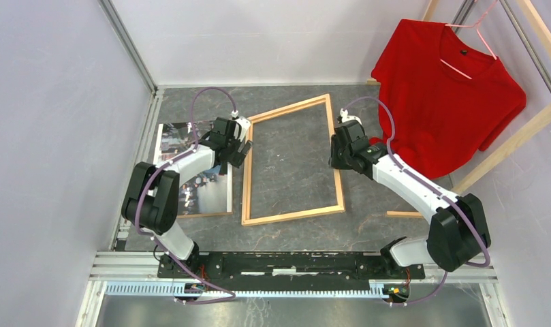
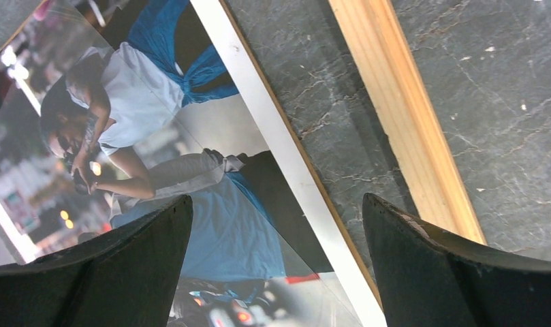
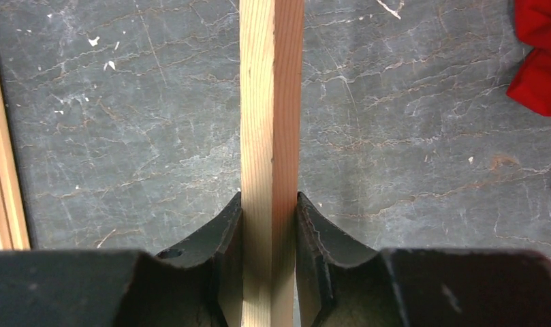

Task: Put the photo into the frame
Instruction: Turn over the photo frame at the center of the board.

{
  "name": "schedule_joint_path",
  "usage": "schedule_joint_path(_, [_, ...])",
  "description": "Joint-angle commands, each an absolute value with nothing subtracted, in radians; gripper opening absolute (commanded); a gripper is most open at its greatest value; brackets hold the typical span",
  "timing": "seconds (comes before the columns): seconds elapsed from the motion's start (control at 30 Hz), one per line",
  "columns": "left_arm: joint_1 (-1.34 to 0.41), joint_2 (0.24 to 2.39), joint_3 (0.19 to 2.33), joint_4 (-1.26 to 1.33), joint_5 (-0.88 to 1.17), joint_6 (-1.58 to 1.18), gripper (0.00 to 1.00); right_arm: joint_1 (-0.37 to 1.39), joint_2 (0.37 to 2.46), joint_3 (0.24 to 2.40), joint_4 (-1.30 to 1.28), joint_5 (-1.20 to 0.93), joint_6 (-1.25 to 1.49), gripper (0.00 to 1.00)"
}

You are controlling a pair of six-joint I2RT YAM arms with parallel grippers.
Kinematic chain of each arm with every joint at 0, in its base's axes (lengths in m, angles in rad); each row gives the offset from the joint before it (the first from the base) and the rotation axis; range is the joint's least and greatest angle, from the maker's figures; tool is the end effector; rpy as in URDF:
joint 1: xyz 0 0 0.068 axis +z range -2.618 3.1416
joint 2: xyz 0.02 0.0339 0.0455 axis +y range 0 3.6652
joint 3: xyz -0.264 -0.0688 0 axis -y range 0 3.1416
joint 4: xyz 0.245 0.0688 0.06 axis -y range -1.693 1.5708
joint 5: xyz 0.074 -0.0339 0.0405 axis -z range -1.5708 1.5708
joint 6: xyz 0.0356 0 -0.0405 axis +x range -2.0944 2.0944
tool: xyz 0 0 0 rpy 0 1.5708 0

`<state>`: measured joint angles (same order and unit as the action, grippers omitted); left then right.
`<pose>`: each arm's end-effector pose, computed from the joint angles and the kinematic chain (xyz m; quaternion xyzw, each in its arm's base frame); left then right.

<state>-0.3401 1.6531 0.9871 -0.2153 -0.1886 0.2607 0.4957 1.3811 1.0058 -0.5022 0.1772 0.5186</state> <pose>0.3234 -0.1074 0.1883 0.2469 0.9044 0.0752 0.3397 0.2579 0.1323 0.2549 0.0408 0.9364 0.0916 0.3362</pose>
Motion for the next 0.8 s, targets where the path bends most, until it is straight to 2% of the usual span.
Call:
schedule_joint_path(0.0, [-0.344,1.668,0.976,-0.151,-0.235,0.319,1.00,0.489,1.357,0.958,-0.445,0.215,0.477,0.24])
schedule_joint_path(0.33, [-0.356,1.749,0.991,-0.143,-0.209,0.319,1.00,0.486,1.462,0.875,-0.310,0.279,0.425,0.25])
schedule_joint_path(0.53, [-0.360,1.749,0.983,-0.137,-0.187,0.316,1.00,0.483,1.496,0.861,-0.232,0.270,0.388,0.36])
schedule_joint_path(0.77, [-0.378,1.758,0.982,-0.137,-0.181,0.311,1.00,0.453,1.556,0.849,-0.215,0.241,0.412,0.42])
